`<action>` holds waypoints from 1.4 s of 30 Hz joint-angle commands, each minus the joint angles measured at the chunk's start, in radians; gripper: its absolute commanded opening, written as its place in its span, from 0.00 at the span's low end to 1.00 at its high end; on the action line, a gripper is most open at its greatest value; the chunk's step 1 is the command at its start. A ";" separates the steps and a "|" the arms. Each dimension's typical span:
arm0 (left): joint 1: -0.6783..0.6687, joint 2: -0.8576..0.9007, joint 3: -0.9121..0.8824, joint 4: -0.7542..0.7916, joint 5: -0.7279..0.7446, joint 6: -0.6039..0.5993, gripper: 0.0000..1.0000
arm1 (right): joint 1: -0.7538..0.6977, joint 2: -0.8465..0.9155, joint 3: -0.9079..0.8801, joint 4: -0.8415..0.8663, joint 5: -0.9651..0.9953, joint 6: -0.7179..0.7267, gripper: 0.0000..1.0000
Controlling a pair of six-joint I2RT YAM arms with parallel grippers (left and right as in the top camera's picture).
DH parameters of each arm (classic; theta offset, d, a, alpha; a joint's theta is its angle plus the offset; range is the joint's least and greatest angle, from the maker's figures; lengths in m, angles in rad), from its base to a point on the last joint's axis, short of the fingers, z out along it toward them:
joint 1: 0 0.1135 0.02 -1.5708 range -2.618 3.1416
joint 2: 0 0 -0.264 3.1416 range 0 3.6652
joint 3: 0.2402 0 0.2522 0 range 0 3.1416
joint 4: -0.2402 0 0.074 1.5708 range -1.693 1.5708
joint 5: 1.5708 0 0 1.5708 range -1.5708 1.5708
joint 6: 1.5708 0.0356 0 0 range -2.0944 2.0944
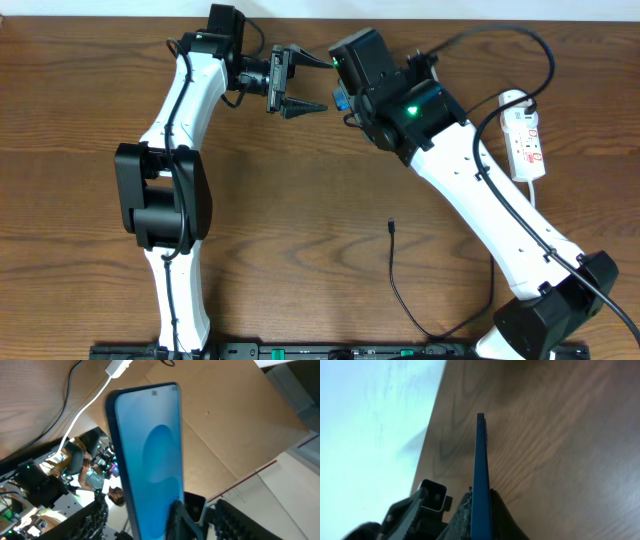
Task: Plug charger to phone and switch on socket
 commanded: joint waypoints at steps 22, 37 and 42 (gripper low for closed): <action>-0.051 -0.036 0.008 -0.003 0.059 -0.108 0.54 | 0.006 -0.025 0.013 0.074 -0.003 0.257 0.02; -0.051 -0.036 0.008 -0.003 0.058 -0.129 0.36 | 0.023 -0.025 0.013 0.052 0.060 0.302 0.02; -0.051 -0.036 0.008 -0.003 0.058 -0.143 0.30 | 0.035 -0.025 0.013 0.052 0.053 0.302 0.02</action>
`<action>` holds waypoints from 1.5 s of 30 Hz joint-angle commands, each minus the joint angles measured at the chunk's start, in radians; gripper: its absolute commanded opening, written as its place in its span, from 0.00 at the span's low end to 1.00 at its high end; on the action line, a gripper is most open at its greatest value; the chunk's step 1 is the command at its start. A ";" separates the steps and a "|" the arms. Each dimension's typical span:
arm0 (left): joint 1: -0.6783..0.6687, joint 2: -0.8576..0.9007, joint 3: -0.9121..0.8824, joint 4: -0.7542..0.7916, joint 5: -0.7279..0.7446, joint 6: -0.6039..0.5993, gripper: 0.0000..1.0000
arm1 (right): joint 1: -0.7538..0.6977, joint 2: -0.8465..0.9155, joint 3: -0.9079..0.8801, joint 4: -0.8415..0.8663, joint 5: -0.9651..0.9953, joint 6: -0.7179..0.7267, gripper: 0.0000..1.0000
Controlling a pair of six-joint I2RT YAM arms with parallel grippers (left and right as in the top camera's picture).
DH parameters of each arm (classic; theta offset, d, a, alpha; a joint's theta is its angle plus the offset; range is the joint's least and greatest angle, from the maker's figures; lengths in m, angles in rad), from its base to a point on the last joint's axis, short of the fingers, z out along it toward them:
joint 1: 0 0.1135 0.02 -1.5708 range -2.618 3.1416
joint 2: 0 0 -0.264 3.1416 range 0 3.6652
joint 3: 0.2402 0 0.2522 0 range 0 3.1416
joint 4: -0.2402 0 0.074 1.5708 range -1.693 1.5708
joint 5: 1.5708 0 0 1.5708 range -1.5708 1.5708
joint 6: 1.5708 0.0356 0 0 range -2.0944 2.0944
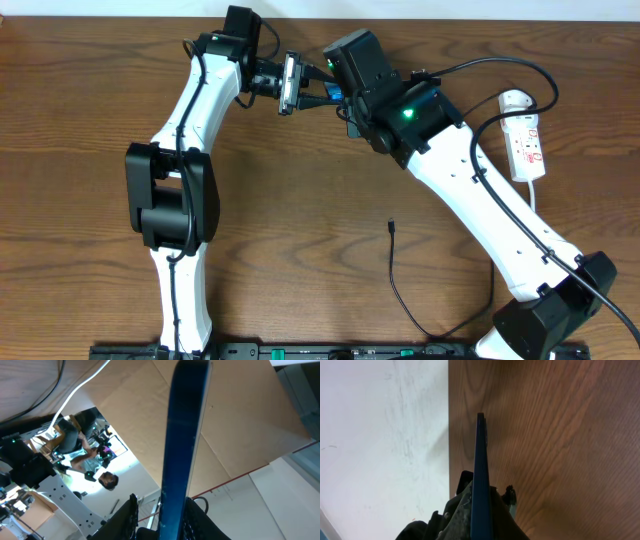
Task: Plug charger to phone and switch on socket
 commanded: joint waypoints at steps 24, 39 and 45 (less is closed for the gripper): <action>0.001 -0.036 0.008 -0.003 0.024 -0.016 0.08 | 0.027 -0.025 0.013 0.023 0.049 -0.090 0.61; 0.001 -0.036 0.008 0.083 -0.127 0.134 0.07 | -0.120 -0.135 0.013 -0.010 0.058 -0.789 0.99; 0.001 -0.036 0.008 0.094 -0.149 0.446 0.07 | -0.202 -0.165 0.012 -0.196 0.049 -1.239 0.99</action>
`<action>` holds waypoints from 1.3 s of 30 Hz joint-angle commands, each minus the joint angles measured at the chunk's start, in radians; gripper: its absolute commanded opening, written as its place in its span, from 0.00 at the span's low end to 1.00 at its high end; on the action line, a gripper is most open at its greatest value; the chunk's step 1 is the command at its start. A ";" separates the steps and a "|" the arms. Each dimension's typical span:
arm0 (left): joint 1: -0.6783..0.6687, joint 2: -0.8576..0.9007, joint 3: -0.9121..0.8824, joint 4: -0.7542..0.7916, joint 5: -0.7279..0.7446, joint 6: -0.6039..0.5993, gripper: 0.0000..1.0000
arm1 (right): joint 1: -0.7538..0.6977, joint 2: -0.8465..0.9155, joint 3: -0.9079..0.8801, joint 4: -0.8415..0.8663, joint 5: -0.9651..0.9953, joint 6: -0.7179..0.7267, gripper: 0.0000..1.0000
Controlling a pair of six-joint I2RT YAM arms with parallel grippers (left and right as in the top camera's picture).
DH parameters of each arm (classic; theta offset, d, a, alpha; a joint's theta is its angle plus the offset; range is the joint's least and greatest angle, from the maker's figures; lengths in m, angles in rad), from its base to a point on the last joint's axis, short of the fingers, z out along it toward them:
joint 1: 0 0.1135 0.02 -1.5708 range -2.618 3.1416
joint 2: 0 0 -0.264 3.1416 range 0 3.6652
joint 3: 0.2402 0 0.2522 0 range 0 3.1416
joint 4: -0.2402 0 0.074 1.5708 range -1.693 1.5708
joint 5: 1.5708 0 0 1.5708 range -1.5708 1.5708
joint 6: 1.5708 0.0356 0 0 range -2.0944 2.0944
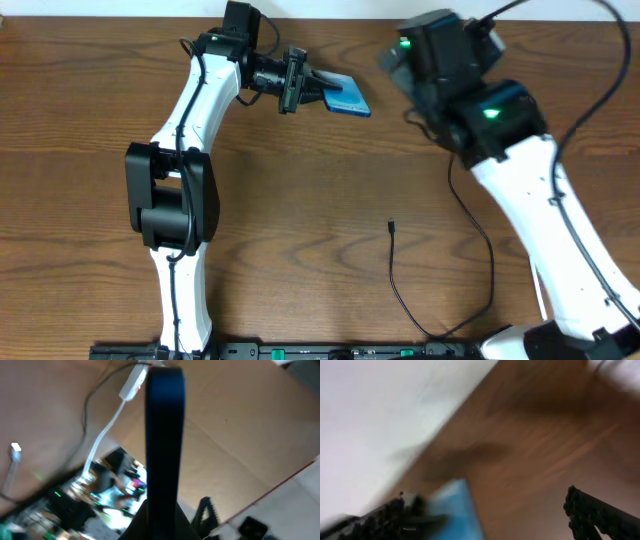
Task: Plug charger to phone and switch on socket
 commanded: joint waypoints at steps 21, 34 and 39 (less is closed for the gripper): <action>0.002 -0.036 0.008 -0.039 -0.254 0.481 0.07 | -0.110 0.018 -0.480 -0.093 -0.430 -0.581 0.91; 0.002 -0.036 0.008 -0.051 -0.280 0.481 0.07 | -0.089 0.019 -0.775 0.141 -0.549 -0.578 0.49; 0.002 -0.036 0.008 -0.051 -0.280 0.481 0.07 | -0.086 0.021 -0.873 0.258 -0.583 -0.497 0.39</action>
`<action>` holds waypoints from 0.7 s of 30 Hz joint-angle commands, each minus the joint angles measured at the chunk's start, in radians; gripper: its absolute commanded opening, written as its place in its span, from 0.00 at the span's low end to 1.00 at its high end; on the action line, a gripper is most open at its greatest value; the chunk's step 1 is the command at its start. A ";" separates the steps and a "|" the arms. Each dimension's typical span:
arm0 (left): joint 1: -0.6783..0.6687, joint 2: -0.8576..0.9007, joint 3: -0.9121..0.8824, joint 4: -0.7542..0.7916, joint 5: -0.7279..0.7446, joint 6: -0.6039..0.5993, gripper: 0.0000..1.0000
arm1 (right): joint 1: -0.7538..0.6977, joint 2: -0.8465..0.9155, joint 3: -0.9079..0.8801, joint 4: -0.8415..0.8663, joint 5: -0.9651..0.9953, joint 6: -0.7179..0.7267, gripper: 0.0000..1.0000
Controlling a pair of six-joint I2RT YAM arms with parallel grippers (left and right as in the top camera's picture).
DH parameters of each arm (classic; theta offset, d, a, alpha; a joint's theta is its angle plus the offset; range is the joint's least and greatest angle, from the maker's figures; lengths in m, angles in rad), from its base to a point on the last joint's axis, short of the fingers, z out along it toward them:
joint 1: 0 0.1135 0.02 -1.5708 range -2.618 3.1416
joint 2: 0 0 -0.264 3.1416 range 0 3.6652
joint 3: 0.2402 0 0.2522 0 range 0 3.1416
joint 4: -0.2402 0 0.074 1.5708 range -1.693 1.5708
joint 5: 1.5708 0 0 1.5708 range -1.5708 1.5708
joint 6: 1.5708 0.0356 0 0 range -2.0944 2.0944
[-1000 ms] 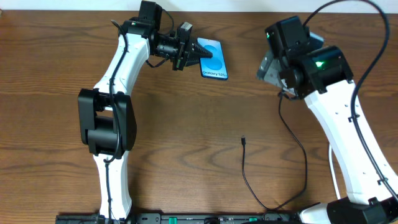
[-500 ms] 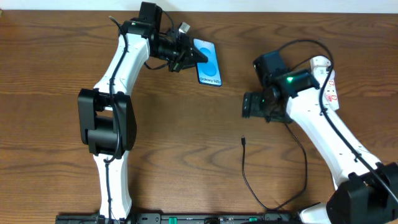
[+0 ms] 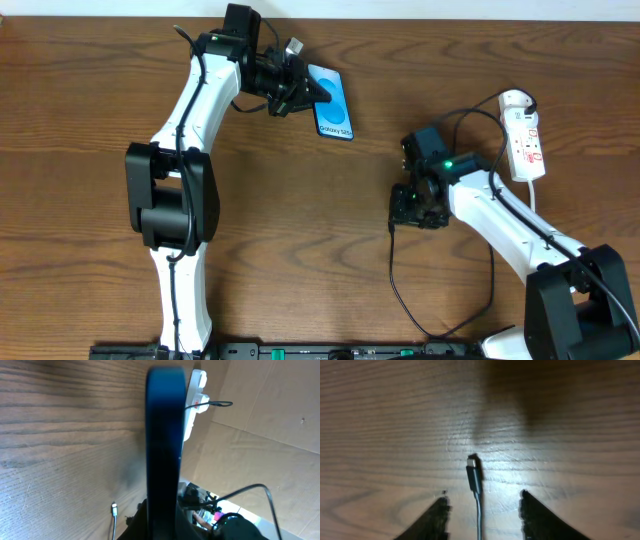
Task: Plug charger to phone and switch on socket
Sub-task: 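Move the right gripper down to the black USB-C plug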
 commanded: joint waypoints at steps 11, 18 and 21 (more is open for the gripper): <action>0.002 -0.036 0.008 0.001 0.021 0.024 0.07 | 0.081 0.008 -0.115 0.105 -0.004 0.129 0.42; 0.002 -0.036 0.008 0.001 0.021 0.024 0.08 | 0.082 0.024 -0.115 0.111 0.007 0.137 0.38; 0.002 -0.036 0.008 0.001 0.021 0.024 0.07 | 0.085 0.048 -0.116 0.111 -0.043 0.126 0.37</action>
